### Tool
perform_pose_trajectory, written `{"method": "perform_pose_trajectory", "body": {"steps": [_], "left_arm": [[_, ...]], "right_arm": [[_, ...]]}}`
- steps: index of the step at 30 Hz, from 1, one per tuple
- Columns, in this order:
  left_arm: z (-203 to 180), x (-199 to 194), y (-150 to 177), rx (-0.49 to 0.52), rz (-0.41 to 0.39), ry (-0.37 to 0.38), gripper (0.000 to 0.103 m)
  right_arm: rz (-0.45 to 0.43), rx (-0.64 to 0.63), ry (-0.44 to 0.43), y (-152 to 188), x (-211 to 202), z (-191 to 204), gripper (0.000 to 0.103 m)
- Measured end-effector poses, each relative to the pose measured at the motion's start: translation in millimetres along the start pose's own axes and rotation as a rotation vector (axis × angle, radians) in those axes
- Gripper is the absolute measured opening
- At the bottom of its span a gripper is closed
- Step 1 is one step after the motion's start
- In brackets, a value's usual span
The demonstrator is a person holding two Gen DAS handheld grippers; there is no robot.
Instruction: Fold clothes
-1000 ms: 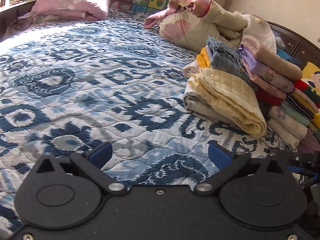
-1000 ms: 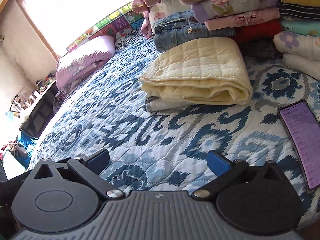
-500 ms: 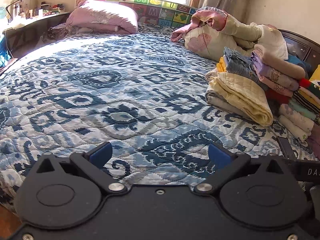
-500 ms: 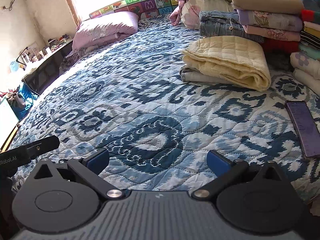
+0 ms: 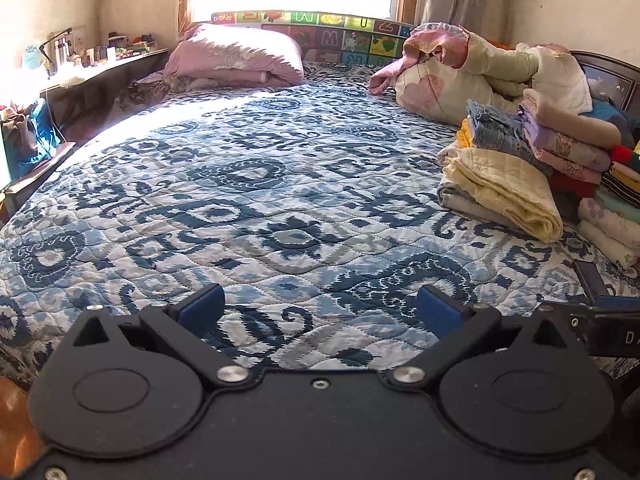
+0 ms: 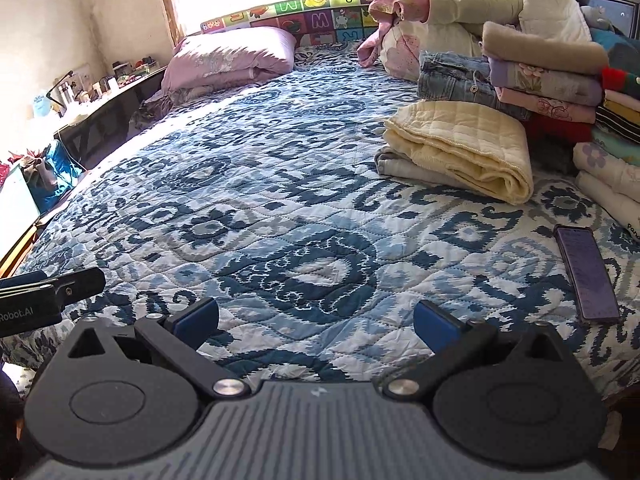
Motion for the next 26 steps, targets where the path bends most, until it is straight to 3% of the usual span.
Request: {"method": "perform_pose_trajectory", "body": {"steps": [10, 26], "left_arm": [[-14, -1, 5, 0.058, -0.013, -0.018, 0.103], [0, 8, 12, 0.005, -0.020, -0.002, 0.103]], "right_arm": [[-0.051, -0.065, 0.046, 1, -15, 13, 0.103], [0.007, -0.095, 0.011, 3, 7, 30, 0.103]]}}
Point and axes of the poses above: each gripper's, at about its wrist camera, not at the fingertips, and x roughly the way its jaws point, z to its left, y to its underside, the point moved 2 cm from there along x, roughly the way its jaws point, and after that the axes turned 12 degrees about y, right-handed, at the moved point
